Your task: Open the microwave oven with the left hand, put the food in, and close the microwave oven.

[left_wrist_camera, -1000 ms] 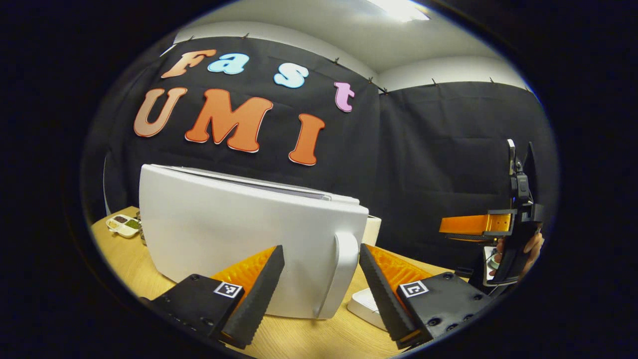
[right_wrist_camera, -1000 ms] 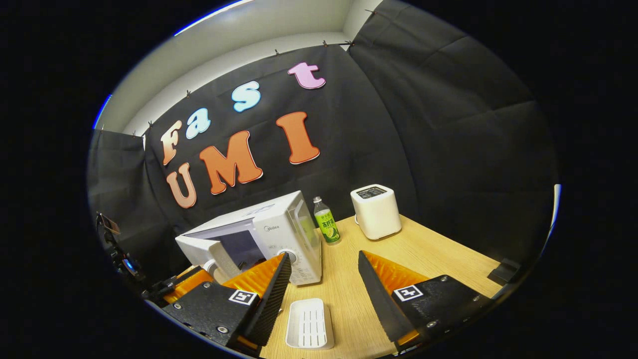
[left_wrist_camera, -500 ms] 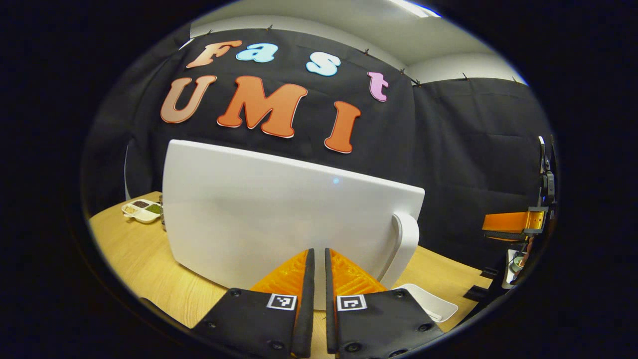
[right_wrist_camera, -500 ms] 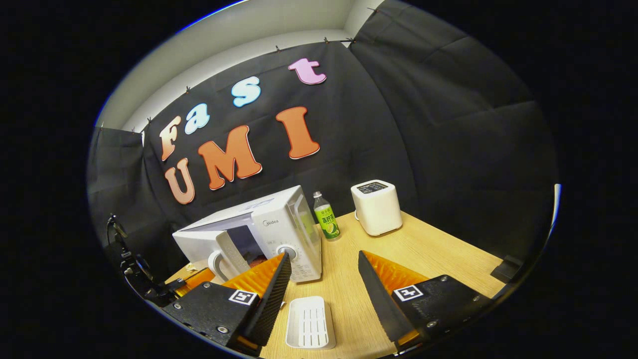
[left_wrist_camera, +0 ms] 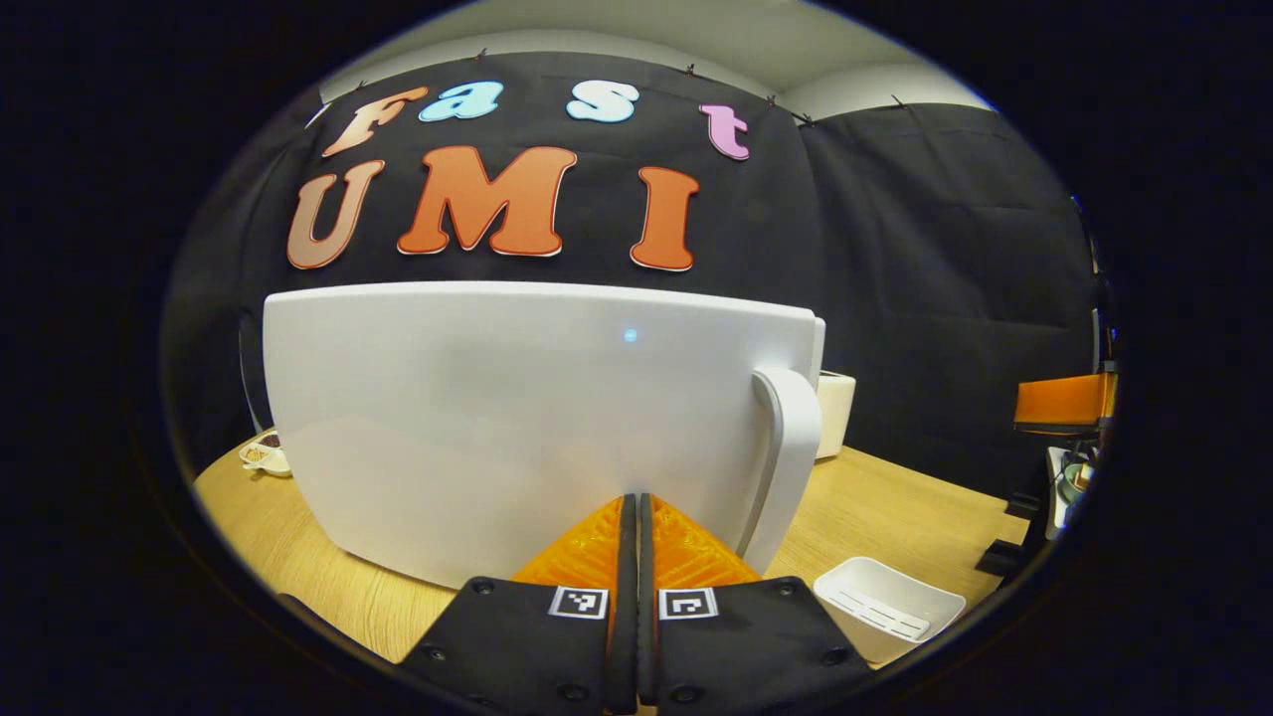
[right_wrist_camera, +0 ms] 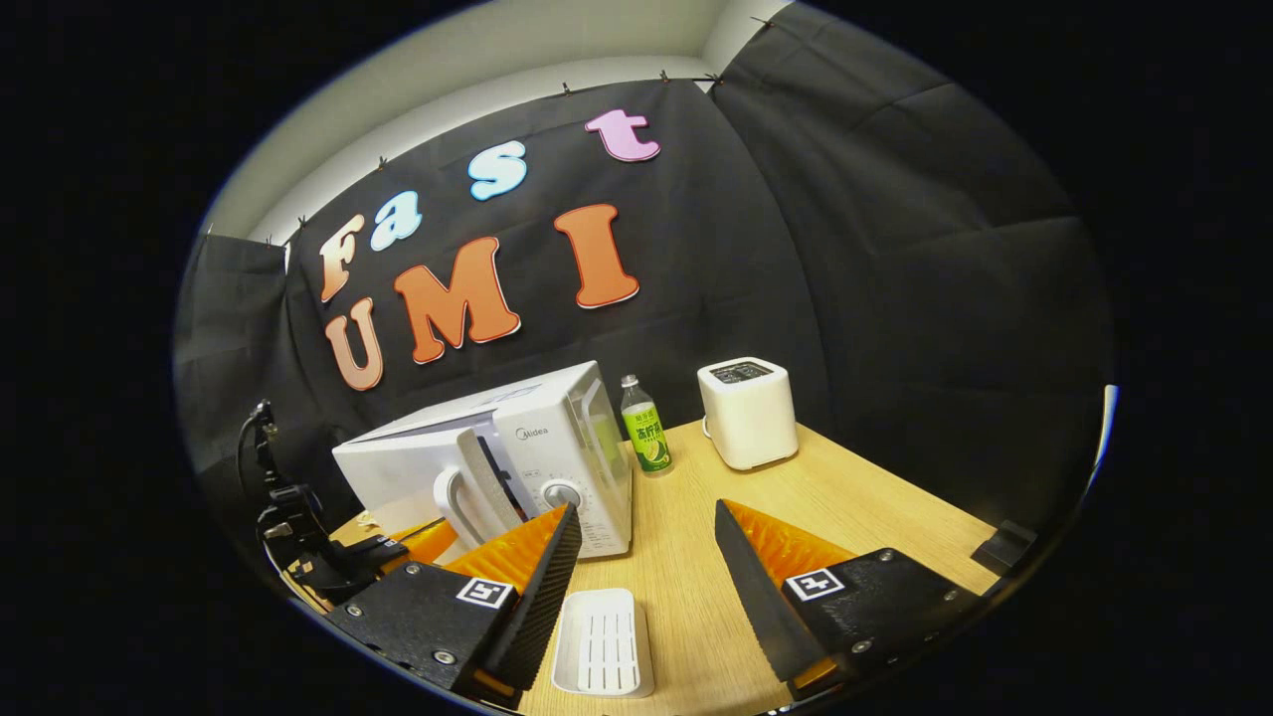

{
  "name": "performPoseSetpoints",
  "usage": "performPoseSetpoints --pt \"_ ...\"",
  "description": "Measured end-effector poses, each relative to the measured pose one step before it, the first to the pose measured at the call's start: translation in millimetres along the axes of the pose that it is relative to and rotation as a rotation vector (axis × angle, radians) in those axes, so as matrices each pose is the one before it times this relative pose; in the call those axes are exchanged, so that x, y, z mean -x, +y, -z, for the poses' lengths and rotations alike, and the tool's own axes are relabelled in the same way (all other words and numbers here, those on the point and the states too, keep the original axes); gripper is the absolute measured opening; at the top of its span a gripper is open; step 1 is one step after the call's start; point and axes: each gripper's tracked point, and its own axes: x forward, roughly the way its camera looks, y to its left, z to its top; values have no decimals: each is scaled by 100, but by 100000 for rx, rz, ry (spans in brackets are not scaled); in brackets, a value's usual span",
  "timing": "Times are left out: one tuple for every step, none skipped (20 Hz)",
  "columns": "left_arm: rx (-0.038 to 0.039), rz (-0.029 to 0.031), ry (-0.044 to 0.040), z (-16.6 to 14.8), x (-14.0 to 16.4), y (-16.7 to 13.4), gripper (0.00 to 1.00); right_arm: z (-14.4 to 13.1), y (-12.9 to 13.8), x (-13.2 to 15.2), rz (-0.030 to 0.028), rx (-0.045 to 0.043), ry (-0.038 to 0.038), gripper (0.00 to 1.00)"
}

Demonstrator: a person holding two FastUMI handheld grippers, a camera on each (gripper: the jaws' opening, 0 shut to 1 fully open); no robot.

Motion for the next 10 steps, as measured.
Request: performPoseSetpoints --pt "59 -915 330 82 -566 208 5 -3 -191 -29 143 309 -32 84" --pt "110 -682 40 -23 -555 175 5 -62 -96 -120 19 320 -1 84" --pt "132 -760 9 -29 -575 183 5 84 -244 -155 418 206 172 84" --pt "141 -543 23 -23 -515 138 7 51 -139 -143 30 469 -41 84" --pt "517 -286 1482 120 -223 -71 5 -6 -265 -99 585 315 194 85" --pt "1016 1965 -995 -76 -184 -696 5 15 -272 -196 301 307 -69 84" --pt "-1685 -1595 -1088 -296 -144 47 5 23 -166 -122 354 155 -12 84" --pt "-2183 -1950 1079 165 -26 83 5 76 -142 -202 333 -37 86 84" --pt "-1169 -2031 -586 -50 46 260 5 79 -22 -171 90 -163 239 84" --pt "-785 -1230 -565 -167 -184 48 5 120 -74 -116 74 -349 314 84"
